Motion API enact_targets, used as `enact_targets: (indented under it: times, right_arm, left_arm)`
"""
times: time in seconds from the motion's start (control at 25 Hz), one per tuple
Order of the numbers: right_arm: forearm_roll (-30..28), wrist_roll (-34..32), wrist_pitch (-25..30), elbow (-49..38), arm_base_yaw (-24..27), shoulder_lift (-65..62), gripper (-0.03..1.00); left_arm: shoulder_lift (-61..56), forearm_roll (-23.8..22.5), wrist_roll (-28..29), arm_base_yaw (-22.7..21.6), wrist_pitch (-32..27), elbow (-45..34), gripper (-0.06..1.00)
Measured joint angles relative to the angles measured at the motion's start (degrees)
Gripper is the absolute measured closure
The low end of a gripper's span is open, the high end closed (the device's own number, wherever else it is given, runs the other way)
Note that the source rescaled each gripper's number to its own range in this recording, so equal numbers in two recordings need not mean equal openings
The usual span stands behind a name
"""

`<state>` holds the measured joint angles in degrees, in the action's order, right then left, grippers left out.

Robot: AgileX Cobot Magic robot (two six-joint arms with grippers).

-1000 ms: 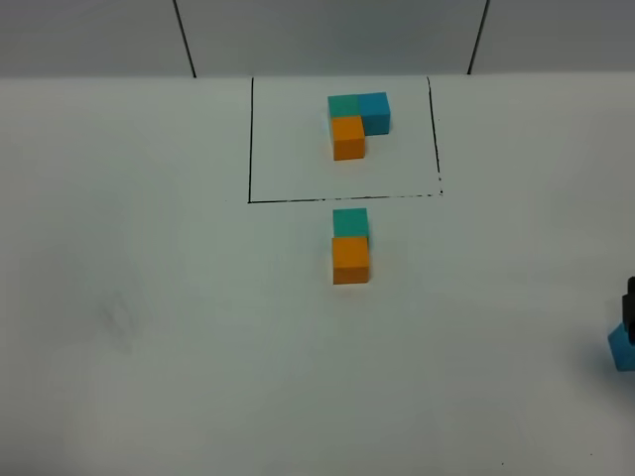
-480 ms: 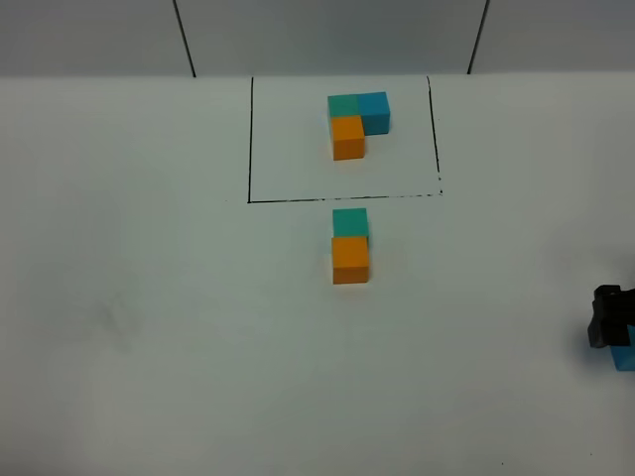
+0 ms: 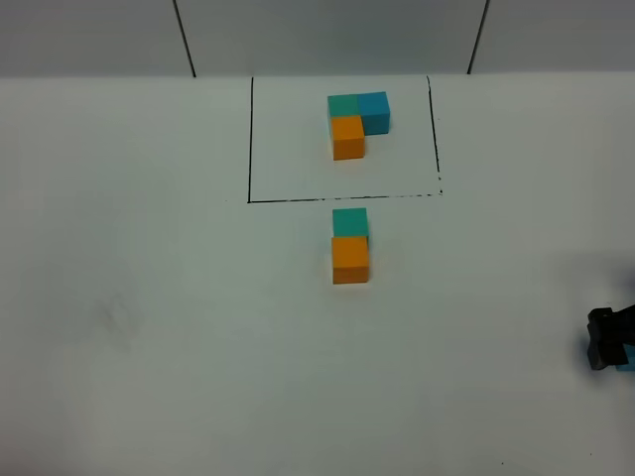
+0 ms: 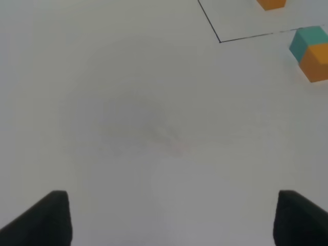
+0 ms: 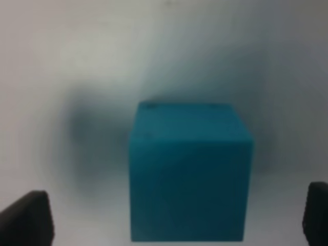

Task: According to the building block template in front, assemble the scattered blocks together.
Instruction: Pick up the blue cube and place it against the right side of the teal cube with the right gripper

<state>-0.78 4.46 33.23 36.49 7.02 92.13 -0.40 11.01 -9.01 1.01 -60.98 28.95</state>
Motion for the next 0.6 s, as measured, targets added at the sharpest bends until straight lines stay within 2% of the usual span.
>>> enact_targets:
  times: [0.24,0.4,0.48,0.52,0.6]
  right_arm:
    - [0.0,0.3,-1.5,0.1,0.0,2.4,0.16]
    - [0.0,0.4,-1.8,0.1,0.0,4.1,0.35]
    - [-0.1,0.4,-2.2,0.1,0.0,4.4,0.51]
    - [-0.4,0.4,-2.4,0.1,0.0,4.4,0.64]
    - [-1.1,0.4,-1.8,0.7,0.0,4.5,0.97]
  left_arm:
    - [0.0,0.0,0.1,0.0,0.0,0.0,0.17]
    - [0.0,0.0,0.1,0.0,0.0,0.0,0.17]
    - [0.0,0.0,0.1,0.0,0.0,0.0,0.17]
    - [0.0,0.0,0.1,0.0,0.0,0.0,0.17]
    - [0.0,0.0,0.1,0.0,0.0,0.0,0.17]
